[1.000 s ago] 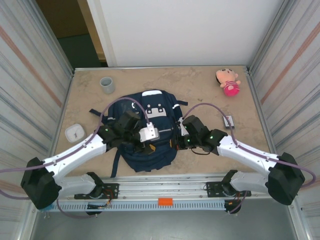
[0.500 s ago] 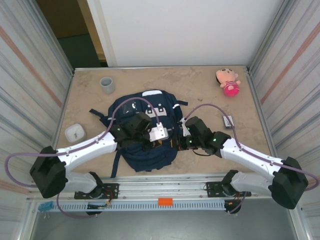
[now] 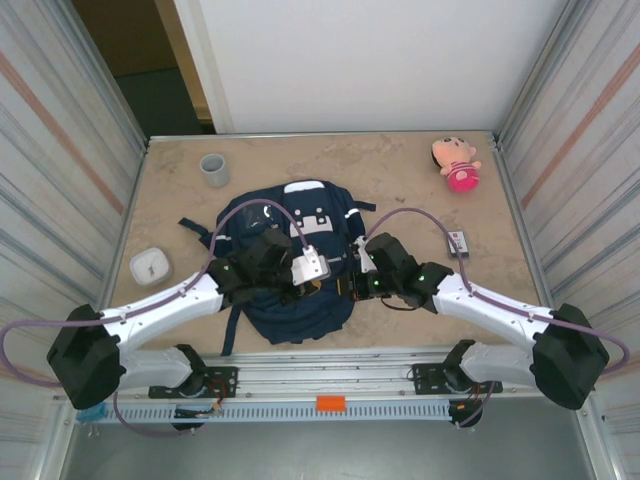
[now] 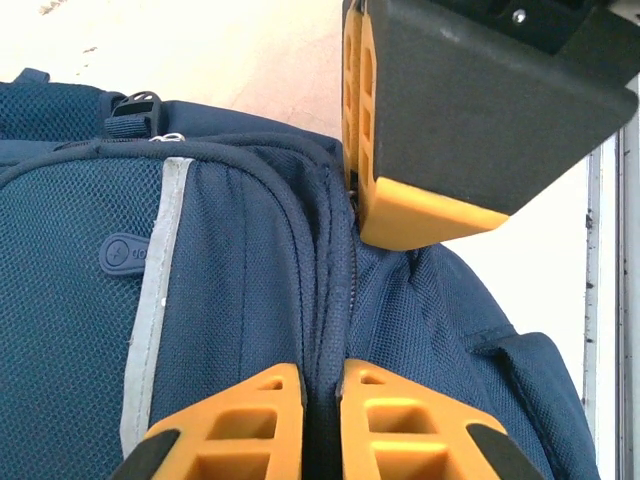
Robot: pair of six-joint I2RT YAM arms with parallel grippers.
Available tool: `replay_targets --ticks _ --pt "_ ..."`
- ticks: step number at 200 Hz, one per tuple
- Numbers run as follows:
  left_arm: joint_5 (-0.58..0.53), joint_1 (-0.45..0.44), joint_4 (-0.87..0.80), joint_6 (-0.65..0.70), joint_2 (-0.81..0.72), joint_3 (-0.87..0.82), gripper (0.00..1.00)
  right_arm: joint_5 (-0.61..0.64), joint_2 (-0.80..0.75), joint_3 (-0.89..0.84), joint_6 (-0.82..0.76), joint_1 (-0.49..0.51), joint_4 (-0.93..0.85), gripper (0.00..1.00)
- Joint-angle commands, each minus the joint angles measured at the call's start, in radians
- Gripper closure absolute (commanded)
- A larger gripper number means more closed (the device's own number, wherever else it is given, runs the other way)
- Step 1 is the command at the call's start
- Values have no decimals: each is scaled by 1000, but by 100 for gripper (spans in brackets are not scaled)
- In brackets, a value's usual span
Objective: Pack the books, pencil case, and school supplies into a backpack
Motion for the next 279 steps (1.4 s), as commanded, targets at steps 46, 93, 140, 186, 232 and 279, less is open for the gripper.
replay_targets --ticks 46,93,140,186,232,279 --pt "5 60 -90 68 -152 -67 90 26 -123 -73 -83 -185 -138 100" --pt "1 61 -210 150 -230 -79 84 -102 -111 -83 -79 -201 -48 100" --pt "25 -24 -142 61 -190 -9 55 -92 -119 -83 -55 -95 9 100" --pt "-248 -212 -104 35 79 139 34 -94 -129 -72 -58 -79 4 100" --pt "-340 -213 -80 35 157 156 74 -100 -160 -80 -63 -80 -7 100" --pt "-303 -202 -77 138 21 46 96 -71 -160 -113 -45 -167 -39 100"
